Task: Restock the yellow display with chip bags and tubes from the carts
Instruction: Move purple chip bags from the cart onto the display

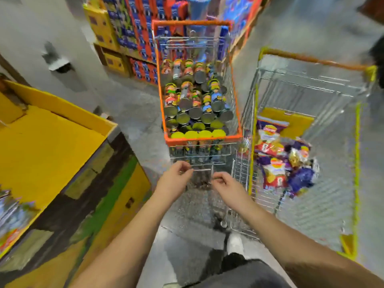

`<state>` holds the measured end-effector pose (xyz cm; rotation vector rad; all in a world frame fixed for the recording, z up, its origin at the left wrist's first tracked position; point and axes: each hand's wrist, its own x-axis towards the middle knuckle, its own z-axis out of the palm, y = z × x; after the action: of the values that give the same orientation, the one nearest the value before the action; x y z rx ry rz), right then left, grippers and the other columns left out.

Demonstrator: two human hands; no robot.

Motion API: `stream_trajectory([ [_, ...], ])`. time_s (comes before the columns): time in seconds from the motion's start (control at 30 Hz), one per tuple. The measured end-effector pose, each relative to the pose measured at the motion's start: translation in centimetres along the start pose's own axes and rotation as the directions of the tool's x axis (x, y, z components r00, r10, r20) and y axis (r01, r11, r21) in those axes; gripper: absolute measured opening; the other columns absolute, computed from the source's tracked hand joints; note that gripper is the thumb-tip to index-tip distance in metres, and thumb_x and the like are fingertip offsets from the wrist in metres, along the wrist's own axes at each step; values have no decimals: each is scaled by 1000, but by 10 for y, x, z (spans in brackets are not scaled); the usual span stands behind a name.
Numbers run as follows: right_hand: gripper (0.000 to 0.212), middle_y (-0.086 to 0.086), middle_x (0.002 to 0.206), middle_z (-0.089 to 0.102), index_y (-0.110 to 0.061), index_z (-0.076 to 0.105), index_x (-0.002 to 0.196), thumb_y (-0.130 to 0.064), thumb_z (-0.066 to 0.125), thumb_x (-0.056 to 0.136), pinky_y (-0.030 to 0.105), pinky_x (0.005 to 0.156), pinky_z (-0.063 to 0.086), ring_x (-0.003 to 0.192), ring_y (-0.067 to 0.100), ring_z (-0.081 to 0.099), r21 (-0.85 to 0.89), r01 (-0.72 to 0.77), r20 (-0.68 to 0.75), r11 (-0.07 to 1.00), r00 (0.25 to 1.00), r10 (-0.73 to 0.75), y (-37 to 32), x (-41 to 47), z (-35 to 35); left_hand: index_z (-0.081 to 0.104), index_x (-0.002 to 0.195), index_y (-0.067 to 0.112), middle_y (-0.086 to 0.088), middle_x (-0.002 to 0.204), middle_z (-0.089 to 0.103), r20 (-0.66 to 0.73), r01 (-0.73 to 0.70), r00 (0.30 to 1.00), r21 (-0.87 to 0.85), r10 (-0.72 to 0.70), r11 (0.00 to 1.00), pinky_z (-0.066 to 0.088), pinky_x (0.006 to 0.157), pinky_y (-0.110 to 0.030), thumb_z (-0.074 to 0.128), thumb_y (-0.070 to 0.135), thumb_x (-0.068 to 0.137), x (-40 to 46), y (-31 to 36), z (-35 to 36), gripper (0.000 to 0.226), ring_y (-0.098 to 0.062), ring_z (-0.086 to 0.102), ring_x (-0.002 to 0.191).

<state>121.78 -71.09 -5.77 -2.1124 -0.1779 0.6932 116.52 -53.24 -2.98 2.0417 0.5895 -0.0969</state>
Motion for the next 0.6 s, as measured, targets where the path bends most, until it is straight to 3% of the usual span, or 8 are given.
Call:
stream_trajectory([
  [0.1, 14, -12, 84, 61, -23, 63, 104, -18, 55, 94, 15, 63, 39, 70, 6, 54, 62, -72, -106, 995, 991, 78, 47, 7, -52, 59, 97, 20, 10, 87, 58, 122, -64, 991, 20, 61, 998, 35, 58, -9, 59, 28, 95, 30, 39, 58, 8, -9, 52, 80],
  [0.2, 13, -13, 86, 60, -24, 62, 107, -21, 57, 95, 10, 59, 40, 73, 1, 57, 105, -150, -131, 983, 978, 163, 99, 23, -113, 62, 96, 21, 8, 83, 59, 194, -73, 979, 62, 60, 995, 35, 55, -15, 60, 27, 94, 62, 79, 124, 7, -10, 53, 77],
  [0.27, 17, -12, 92, 62, -27, 59, 112, -26, 56, 95, 16, 66, 46, 76, 3, 58, 77, -217, -115, 973, 968, 225, 134, 39, -155, 62, 95, 20, 4, 82, 62, 250, -53, 968, 68, 34, 996, 41, 62, -23, 61, 28, 92, 85, 103, 171, 8, -14, 55, 73],
  [0.37, 20, -13, 94, 62, -31, 57, 114, -29, 53, 94, 23, 60, 48, 69, 2, 59, -131, -252, -85, 959, 966, 243, 180, 67, -207, 63, 97, 20, 2, 86, 63, 318, -46, 948, 121, 5, 992, 47, 72, -30, 60, 31, 93, 115, 124, 229, 12, -17, 57, 77],
  [0.47, 30, -5, 109, 60, -27, 61, 118, -20, 55, 89, 27, 78, 50, 97, 16, 64, -375, -229, -46, 898, 972, 229, 220, 102, -260, 60, 93, 24, -3, 94, 68, 391, -42, 920, 192, -37, 980, 50, 73, -31, 57, 36, 93, 156, 135, 288, 12, -22, 63, 82],
  [0.53, 31, 2, 115, 60, -22, 63, 117, -16, 54, 88, 32, 82, 51, 106, 23, 62, -595, -177, -31, 784, 980, 197, 240, 124, -288, 61, 95, 21, -1, 94, 69, 431, -40, 899, 248, -73, 968, 49, 70, -29, 55, 37, 93, 182, 136, 320, 17, -21, 64, 83],
  [0.6, 34, 5, 124, 55, -21, 57, 123, -15, 54, 90, 34, 88, 47, 115, 25, 56, -798, -128, -3, 588, 978, 209, 258, 144, -313, 62, 99, 18, 1, 93, 67, 466, -26, 877, 284, -114, 958, 52, 73, -31, 55, 36, 93, 210, 137, 356, 20, -23, 65, 84],
])
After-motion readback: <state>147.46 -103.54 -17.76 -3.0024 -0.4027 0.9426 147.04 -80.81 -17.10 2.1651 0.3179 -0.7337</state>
